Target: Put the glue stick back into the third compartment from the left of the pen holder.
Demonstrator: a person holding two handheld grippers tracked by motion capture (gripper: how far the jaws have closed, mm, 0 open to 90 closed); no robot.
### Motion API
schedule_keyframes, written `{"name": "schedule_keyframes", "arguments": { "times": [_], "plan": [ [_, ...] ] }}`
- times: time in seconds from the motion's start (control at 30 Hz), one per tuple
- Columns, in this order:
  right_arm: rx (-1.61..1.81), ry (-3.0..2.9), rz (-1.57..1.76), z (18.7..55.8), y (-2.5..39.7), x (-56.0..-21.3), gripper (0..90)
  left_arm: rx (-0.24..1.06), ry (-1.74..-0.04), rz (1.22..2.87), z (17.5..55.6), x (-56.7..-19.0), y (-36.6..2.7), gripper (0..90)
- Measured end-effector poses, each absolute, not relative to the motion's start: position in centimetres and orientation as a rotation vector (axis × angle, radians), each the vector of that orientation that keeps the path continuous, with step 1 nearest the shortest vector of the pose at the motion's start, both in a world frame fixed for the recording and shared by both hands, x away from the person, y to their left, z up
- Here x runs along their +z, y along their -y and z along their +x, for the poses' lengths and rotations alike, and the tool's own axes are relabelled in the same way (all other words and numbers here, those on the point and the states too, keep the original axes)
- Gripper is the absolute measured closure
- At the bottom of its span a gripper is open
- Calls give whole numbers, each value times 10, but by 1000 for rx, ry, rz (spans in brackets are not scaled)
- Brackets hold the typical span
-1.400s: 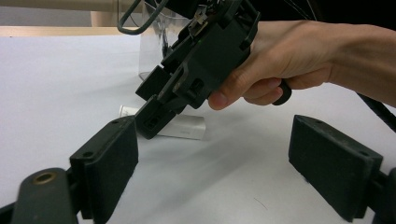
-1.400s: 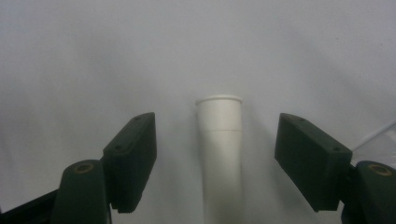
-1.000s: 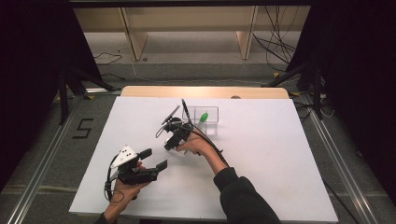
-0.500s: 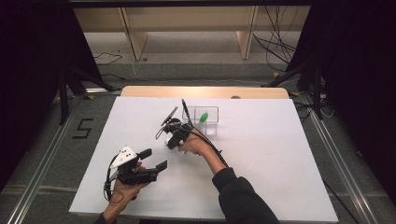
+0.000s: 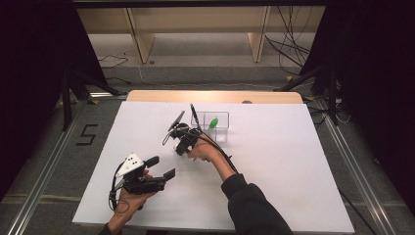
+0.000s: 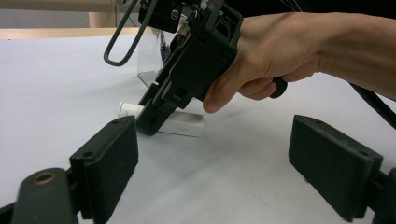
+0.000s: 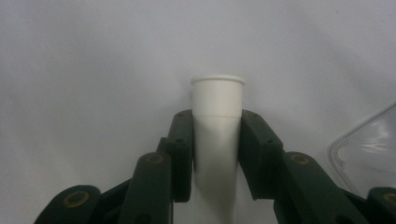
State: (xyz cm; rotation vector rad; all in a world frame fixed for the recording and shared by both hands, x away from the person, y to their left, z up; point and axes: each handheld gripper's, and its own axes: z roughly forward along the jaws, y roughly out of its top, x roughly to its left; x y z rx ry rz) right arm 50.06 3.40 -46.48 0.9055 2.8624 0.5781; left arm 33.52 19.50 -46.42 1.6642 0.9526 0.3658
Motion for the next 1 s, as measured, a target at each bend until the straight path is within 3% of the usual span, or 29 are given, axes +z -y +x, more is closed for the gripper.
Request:
{"name": "schedule_keyframes", "arguments": {
  "times": [1.0],
  "plan": [
    [936, -2695, 897, 491, -17, -418, 682, 375, -962, 1646, 336, -464, -198, 157]
  ]
}}
